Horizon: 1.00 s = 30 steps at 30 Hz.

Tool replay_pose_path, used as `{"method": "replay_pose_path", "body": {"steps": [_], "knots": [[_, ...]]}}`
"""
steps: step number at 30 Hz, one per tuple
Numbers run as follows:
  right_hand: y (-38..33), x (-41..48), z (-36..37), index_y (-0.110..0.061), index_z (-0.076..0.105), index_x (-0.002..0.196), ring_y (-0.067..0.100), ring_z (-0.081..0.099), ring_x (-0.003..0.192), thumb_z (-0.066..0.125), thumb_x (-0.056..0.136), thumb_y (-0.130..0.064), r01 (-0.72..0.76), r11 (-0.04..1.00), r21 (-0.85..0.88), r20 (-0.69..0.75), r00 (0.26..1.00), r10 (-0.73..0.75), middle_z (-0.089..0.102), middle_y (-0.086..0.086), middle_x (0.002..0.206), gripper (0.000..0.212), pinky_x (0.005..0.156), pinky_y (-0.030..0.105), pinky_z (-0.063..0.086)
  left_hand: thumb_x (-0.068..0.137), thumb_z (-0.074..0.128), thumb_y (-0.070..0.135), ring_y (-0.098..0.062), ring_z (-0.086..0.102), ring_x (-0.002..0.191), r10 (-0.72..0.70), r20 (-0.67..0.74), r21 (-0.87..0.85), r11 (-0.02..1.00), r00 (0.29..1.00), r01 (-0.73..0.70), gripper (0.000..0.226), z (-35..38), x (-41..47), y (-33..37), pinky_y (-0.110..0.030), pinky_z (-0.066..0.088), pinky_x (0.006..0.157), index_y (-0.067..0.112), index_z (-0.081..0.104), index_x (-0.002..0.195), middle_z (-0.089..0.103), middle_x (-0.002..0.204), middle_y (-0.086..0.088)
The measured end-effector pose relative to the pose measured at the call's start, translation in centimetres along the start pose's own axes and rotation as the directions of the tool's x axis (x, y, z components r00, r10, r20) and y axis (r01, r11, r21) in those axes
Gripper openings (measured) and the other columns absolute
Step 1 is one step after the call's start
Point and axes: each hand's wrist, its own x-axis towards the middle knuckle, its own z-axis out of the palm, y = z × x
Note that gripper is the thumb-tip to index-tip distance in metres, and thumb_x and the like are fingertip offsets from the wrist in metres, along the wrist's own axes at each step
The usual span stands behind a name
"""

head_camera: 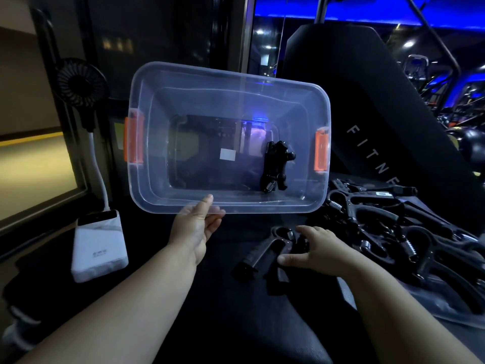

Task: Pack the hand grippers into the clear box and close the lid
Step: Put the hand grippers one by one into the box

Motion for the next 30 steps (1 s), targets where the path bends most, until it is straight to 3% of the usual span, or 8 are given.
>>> {"method": "replay_pose_path", "body": {"steps": [4,8,11,14,17,21,26,30], "knots": [[-0.9,-0.1,0.1,-0.023,0.048,0.135,0.023,0.046,0.125,0.049,0.023,-0.098,-0.013,0.999,0.039,0.026,1.0,0.012,0.052,0.002,0.131,0.135,0.104,0.038,0.041,0.088,0.066,0.023,-0.013,0.068,0.066,-0.005,-0.008,-0.005,1.0,1.0,0.005,0.015,0.0,0.0,0.0,-0.023,0.053,0.062,0.015,0.054,0.088,0.068,0.064,0.0],[-1.4,-0.5,-0.2,-0.021,0.058,0.122,0.016,0.058,0.112,0.082,0.051,-0.065,-0.058,0.982,0.178,0.024,0.998,0.054,0.056,-0.01,0.106,0.087,0.091,0.024,0.044,0.088,0.066,0.023,-0.013,0.068,0.065,-0.002,-0.01,0.0,1.0,1.0,0.002,0.016,0.0,0.0,-0.1,-0.023,0.052,0.063,0.015,0.054,0.086,0.067,0.064,0.0],[-1.4,-0.1,-0.1,-0.021,0.068,0.1,0.013,0.066,0.095,0.077,0.022,-0.08,-0.111,0.976,0.19,0.073,0.992,0.098,0.07,-0.011,0.096,0.099,0.09,0.032,0.053,0.088,0.067,0.023,-0.013,0.068,0.064,0.0,-0.011,0.004,1.0,1.0,0.0,0.015,0.0,0.0,0.0,-0.024,0.052,0.064,0.015,0.054,0.086,0.068,0.065,0.0],[-1.1,0.2,0.0,-0.025,0.072,0.091,0.01,0.068,0.084,0.078,0.02,-0.076,-0.144,0.962,0.232,0.077,0.989,0.129,0.073,-0.009,0.088,0.089,0.085,0.035,0.056,0.088,0.067,0.023,-0.013,0.068,0.064,0.001,-0.008,0.004,1.0,1.0,-0.001,0.015,0.0,0.0,-0.1,-0.024,0.052,0.064,0.015,0.054,0.085,0.068,0.064,0.0],[-1.5,-0.2,-0.2,-0.022,0.065,0.096,0.011,0.065,0.088,0.084,0.025,-0.068,-0.136,0.957,0.255,0.057,0.99,0.126,0.069,-0.009,0.092,0.087,0.087,0.034,0.054,0.088,0.067,0.023,-0.013,0.068,0.064,0.0,-0.007,0.004,1.0,1.0,0.0,0.015,0.1,-0.1,0.0,-0.025,0.052,0.065,0.015,0.055,0.085,0.068,0.062,0.001],[-2.2,-0.9,-0.5,-0.028,0.039,0.115,0.007,0.054,0.09,0.095,0.042,-0.04,-0.127,0.89,0.438,0.045,0.992,0.12,0.052,-0.016,0.095,0.092,0.084,0.028,0.048,0.088,0.067,0.024,-0.012,0.068,0.062,-0.002,-0.007,0.004,1.0,1.0,0.002,0.015,0.0,0.0,0.0,-0.024,0.053,0.065,0.014,0.055,0.086,0.068,0.062,0.001],[-2.4,-1.1,-0.8,-0.031,0.04,0.133,0.009,0.048,0.108,0.095,0.046,-0.032,-0.009,0.886,0.464,-0.039,0.999,0.031,0.051,-0.012,0.118,0.103,0.088,0.025,0.04,0.088,0.067,0.024,-0.013,0.068,0.065,-0.002,-0.009,0.003,1.0,1.0,0.002,0.016,-0.1,0.0,-0.1,-0.025,0.052,0.066,0.014,0.055,0.086,0.068,0.062,0.001],[-2.3,-1.2,-1.1,-0.029,0.049,0.123,0.004,0.059,0.1,0.093,0.052,-0.031,0.056,0.873,0.485,-0.073,0.997,-0.023,0.061,-0.011,0.112,0.084,0.082,0.024,0.049,0.088,0.067,0.024,-0.011,0.068,0.062,-0.01,-0.003,-0.002,1.0,1.0,0.01,0.017,-0.1,0.1,0.0,-0.022,0.054,0.063,0.014,0.054,0.084,0.068,0.06,0.002]]}}
